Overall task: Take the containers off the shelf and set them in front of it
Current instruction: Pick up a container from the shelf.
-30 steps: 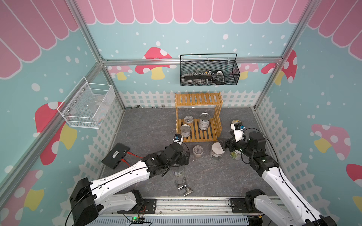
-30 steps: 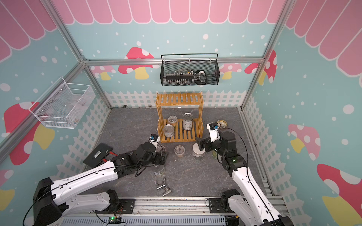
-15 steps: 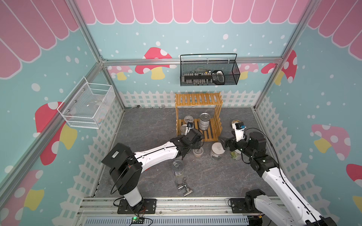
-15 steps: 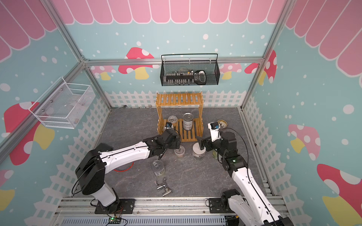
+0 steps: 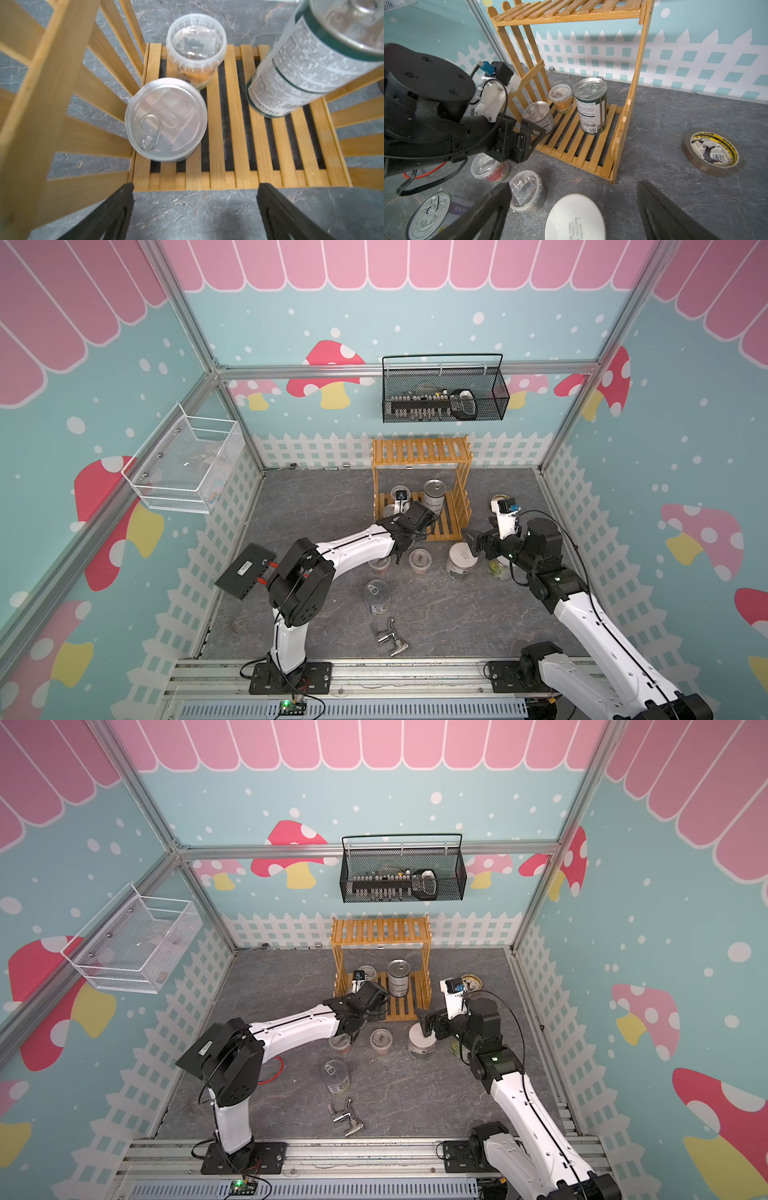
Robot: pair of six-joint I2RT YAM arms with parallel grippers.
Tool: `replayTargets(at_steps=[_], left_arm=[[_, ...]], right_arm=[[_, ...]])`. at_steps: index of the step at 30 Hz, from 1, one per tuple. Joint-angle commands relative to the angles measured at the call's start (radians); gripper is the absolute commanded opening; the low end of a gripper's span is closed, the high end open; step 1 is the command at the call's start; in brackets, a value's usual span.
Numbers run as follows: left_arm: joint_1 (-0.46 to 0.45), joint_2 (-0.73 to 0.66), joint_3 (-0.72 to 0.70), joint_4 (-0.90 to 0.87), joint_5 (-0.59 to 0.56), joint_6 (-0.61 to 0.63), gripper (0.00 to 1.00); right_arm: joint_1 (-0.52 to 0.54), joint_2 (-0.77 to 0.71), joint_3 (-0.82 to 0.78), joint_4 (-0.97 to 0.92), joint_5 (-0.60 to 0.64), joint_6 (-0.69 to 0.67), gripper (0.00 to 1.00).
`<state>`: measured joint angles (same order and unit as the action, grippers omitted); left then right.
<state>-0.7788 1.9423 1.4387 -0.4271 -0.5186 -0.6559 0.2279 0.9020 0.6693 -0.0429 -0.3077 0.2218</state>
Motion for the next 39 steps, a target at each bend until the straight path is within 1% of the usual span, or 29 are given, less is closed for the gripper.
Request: replayTargets(at_steps=[1, 8, 22, 30, 34, 39], left_arm=[[0.019, 0.034, 0.037, -0.018, -0.045, -0.041, 0.96], [0.024, 0.078, 0.072, -0.058, -0.108, -0.065, 0.96], [0.045, 0.172, 0.162, -0.072, -0.114, -0.054, 0.96], [0.056, 0.212, 0.217, -0.074, -0.11, -0.021, 0.95], [0.064, 0.222, 0.235, -0.072, -0.108, -0.003, 0.92], [0.072, 0.225, 0.239, -0.074, -0.099, 0.013, 0.84]], right_arm=[[-0.006, 0.007, -0.002, 0.036, -0.018, 0.016, 0.99], [-0.005, 0.017, -0.002, 0.043, -0.027, 0.018, 0.99], [-0.005, 0.024, -0.007, 0.051, -0.042, 0.025, 0.99], [-0.004, 0.028, -0.011, 0.055, -0.042, 0.024, 0.99], [-0.005, 0.029, -0.013, 0.057, -0.042, 0.024, 0.99], [-0.006, 0.029, -0.015, 0.058, -0.047, 0.025, 0.99]])
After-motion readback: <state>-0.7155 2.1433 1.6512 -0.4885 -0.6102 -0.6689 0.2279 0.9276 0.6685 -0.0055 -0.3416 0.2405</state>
